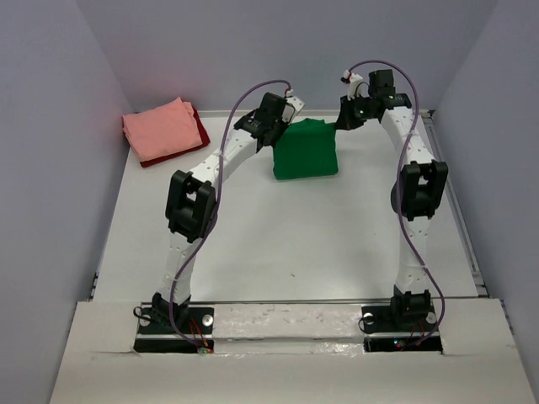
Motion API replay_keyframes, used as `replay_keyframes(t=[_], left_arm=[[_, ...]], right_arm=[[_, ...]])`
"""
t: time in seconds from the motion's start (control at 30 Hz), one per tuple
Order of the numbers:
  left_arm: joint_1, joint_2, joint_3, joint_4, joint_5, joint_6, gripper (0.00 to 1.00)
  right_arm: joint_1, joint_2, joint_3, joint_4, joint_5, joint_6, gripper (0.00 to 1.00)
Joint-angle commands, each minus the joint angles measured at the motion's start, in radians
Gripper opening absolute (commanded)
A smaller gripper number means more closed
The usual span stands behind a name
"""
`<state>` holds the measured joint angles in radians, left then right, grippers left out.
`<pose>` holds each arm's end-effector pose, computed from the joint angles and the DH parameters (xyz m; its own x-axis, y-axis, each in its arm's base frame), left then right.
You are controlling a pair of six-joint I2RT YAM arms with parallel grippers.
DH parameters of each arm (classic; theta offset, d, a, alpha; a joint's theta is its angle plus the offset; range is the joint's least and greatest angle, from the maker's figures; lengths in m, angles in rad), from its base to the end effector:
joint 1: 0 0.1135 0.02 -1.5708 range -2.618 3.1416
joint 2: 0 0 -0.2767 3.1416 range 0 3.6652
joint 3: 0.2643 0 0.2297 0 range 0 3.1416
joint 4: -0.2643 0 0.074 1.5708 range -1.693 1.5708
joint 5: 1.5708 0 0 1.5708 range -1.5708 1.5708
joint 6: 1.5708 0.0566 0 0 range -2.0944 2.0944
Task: Fold and stack the t-shirts
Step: Fold the long partially folded tshirt into a neat square
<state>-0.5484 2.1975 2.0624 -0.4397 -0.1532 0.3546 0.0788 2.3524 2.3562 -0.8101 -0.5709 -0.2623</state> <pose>0.4475 -0.2633 0.2966 -0.2941 0.5818 -0.7583 0.5418 0.7551 0.3692 0.5166 0.0715 0.2830 -0.5810 -0.2647 -0.7696 -0.6107 0.7670 0.1972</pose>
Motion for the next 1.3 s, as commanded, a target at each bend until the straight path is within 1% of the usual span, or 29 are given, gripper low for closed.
replay_keyframes(t=[0.0, 0.27, 0.4, 0.57, 0.73, 0.97, 1.1, 1.27], left_arm=[[0.013, 0.016, 0.073, 0.079, -0.056, -0.014, 0.0], [0.011, 0.067, 0.117, 0.099, -0.054, -0.016, 0.0], [0.013, 0.085, 0.114, 0.142, -0.059, -0.016, 0.0], [0.011, 0.113, 0.12, 0.17, -0.075, -0.017, 0.0], [0.013, 0.143, 0.116, 0.228, -0.117, -0.019, 0.0], [0.013, 0.2, 0.13, 0.308, -0.204, -0.031, 0.0], [0.013, 0.237, 0.163, 0.318, -0.272, -0.029, 0.0], [0.011, 0.286, 0.188, 0.334, -0.322, -0.008, 0.0]], right_arm=[[-0.004, 0.041, 0.072, 0.117, -0.007, 0.004, 0.0], [-0.004, 0.076, 0.094, 0.193, -0.009, 0.011, 0.0], [-0.004, 0.084, 0.086, 0.241, -0.009, 0.018, 0.0], [-0.004, 0.134, 0.133, 0.264, -0.006, 0.029, 0.0], [-0.004, 0.154, 0.12, 0.324, 0.003, 0.018, 0.0], [-0.004, 0.194, 0.127, 0.359, -0.014, 0.024, 0.0], [-0.004, 0.215, 0.135, 0.384, -0.017, 0.031, 0.0], [-0.004, 0.235, 0.144, 0.4, -0.023, 0.031, 0.0]])
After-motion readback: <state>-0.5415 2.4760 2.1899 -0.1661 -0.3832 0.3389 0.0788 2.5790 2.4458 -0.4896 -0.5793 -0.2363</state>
